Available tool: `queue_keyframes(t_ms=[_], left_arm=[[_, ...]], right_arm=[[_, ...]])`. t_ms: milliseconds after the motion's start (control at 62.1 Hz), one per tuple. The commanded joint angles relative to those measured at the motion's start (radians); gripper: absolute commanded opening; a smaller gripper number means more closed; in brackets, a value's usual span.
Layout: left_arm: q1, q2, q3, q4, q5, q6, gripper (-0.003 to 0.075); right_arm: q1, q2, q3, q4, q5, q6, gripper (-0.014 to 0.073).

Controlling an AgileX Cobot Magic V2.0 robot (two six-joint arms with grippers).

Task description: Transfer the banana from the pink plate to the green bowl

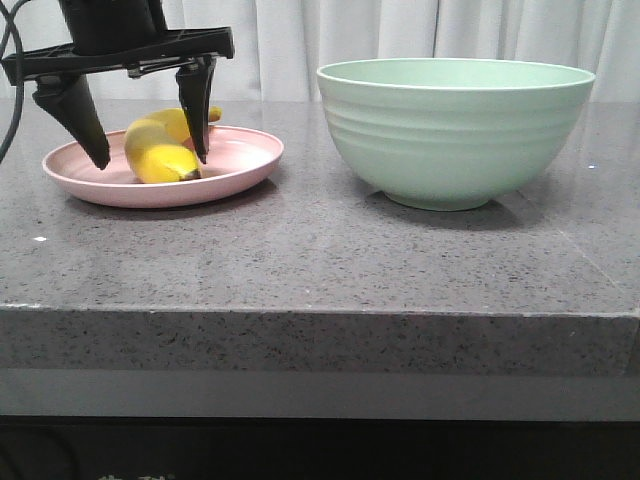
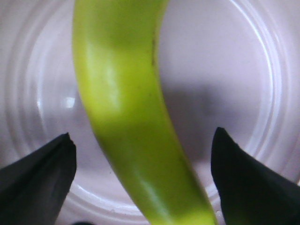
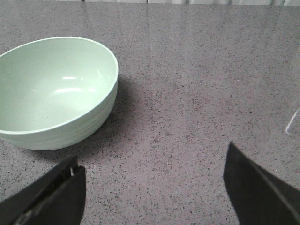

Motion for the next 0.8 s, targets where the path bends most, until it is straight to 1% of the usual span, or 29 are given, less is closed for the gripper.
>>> queue_keyframes(t_ms=[0,435,499,724,789], left_arm=[[-0.009,-0.042,-0.030,-0.003,-0.027,-0.010,0.0566],[-0.009,-0.021,-0.030,-0.003,-0.016,-0.001,0.0558],[-0.009,-0.021,-0.030,-0.003,-0.016,-0.001,0.0522],[-0.009,-0.021,-0.042,-0.013,-0.022,-0.001,0.0305],[-0.009,-0.023,-0.060,-0.013,-0.016,-0.001,0.0263]], right_arm=[[-0.002,0.015,-0.027,-0.006,-0.088,-0.012,0.0612],[-0.002,0.015,-0.027,-0.006,-0.088,-0.012,0.0612],[-0.002,0.015,-0.027,-0.006,-0.088,-0.012,0.0612],[-0.002,0.015,-0.027,-0.006,-0.099,-0.012,0.0612],[-0.002,0.015,-0.027,-0.006,-0.106,-0.012,0.0612]])
